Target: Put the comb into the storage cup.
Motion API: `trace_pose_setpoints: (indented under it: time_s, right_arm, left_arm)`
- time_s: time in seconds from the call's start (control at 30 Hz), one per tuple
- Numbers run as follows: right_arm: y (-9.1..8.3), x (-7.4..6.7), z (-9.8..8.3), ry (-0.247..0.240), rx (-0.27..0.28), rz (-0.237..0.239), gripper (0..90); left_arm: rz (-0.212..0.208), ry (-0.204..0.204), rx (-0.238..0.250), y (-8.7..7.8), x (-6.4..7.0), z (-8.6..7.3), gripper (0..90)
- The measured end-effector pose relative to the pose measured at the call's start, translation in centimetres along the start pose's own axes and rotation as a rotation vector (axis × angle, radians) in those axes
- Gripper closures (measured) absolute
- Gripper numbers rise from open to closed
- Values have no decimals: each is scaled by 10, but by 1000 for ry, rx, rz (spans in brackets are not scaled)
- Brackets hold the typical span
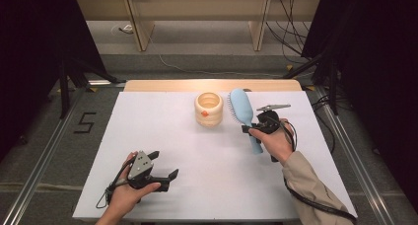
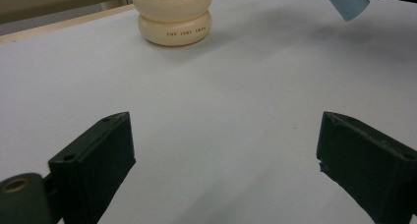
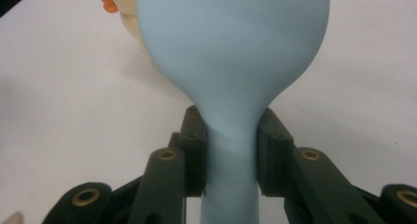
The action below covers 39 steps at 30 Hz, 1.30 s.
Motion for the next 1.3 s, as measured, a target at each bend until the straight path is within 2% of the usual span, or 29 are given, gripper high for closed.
trace_pose_setpoints:
  time_s: [0.47, 0.83, 1.3]
  right_arm:
    - [-6, -15, 5, -15, 108, 44, 701]
    - [-9, -23, 6, -25, 125, 68, 701]
    - [-14, -42, 9, -42, 192, 114, 701]
  left_arm:
    - [3, -4, 0, 0, -1, 0, 72]
    - [2, -5, 0, 0, -1, 0, 74]
    - [3, -4, -1, 0, -1, 0, 79]
Point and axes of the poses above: each handheld gripper's, and its own axes: y roughly forward along the jaws, z roughly out of its top, x roughly to its right, the point moved 5 cm from there along y, roughly forward along the jaws, and after that the axes turned 15 degrees about -x, right-handed, at the moved point
